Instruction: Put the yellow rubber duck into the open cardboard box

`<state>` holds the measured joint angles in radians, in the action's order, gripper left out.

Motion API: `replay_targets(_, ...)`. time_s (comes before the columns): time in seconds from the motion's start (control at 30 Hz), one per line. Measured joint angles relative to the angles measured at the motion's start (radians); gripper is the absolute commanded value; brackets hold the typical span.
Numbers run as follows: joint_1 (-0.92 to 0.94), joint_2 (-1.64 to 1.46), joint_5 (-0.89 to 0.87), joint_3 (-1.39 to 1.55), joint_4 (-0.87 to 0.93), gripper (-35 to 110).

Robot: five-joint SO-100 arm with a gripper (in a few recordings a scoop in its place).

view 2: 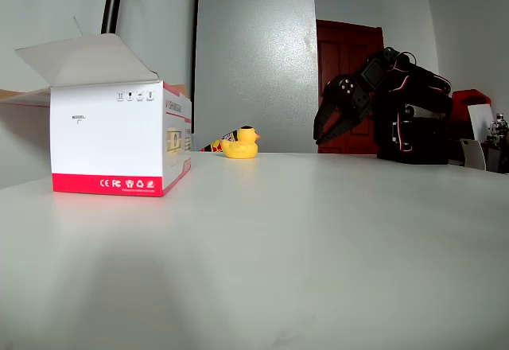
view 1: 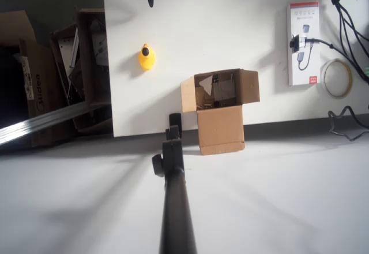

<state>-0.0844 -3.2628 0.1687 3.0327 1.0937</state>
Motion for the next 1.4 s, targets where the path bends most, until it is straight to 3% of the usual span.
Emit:
replay_targets(0.47, -0.006, 0.0, -0.002, 0.0, 0.0, -1)
replay_targets(0.9, 0.14, 0.002, -0.018, -0.015, 0.034, -1)
replay_targets(1.17, 0.144, 0.058, 0.032, -0.173, 0.074, -1)
replay_targets(1.4, 0.163, 0.36, 0.044, -0.44, 0.103, 0)
